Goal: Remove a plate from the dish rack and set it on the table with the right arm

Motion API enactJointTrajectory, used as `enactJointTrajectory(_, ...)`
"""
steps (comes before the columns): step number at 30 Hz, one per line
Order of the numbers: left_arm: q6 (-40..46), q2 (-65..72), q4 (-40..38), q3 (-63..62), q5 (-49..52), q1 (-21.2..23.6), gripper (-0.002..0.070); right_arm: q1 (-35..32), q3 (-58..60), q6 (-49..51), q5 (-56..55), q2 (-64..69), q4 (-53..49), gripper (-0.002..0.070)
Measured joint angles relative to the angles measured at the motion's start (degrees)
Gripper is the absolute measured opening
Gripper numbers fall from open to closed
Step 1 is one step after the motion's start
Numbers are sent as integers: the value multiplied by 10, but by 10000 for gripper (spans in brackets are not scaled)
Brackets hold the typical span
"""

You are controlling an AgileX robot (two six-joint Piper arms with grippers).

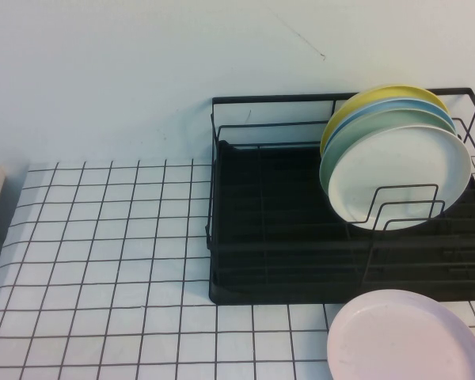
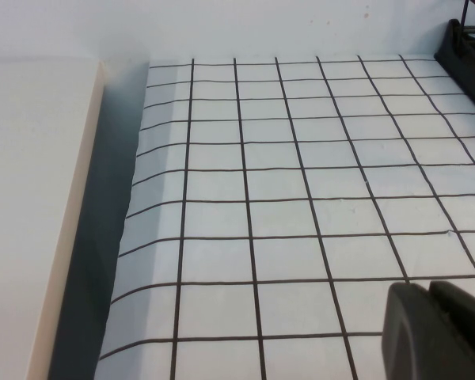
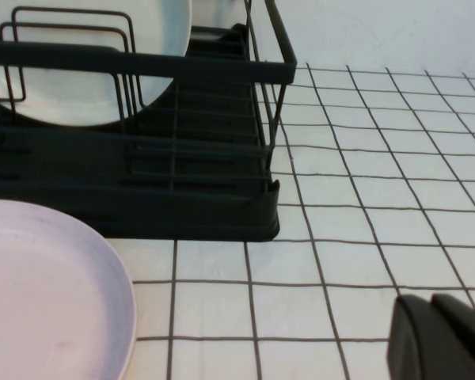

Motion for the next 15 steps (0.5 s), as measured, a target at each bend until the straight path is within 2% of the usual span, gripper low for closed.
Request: enactJointTrajectory(15,0,0,0,0,0,0,-3,24,0,0,0,0,0,-3)
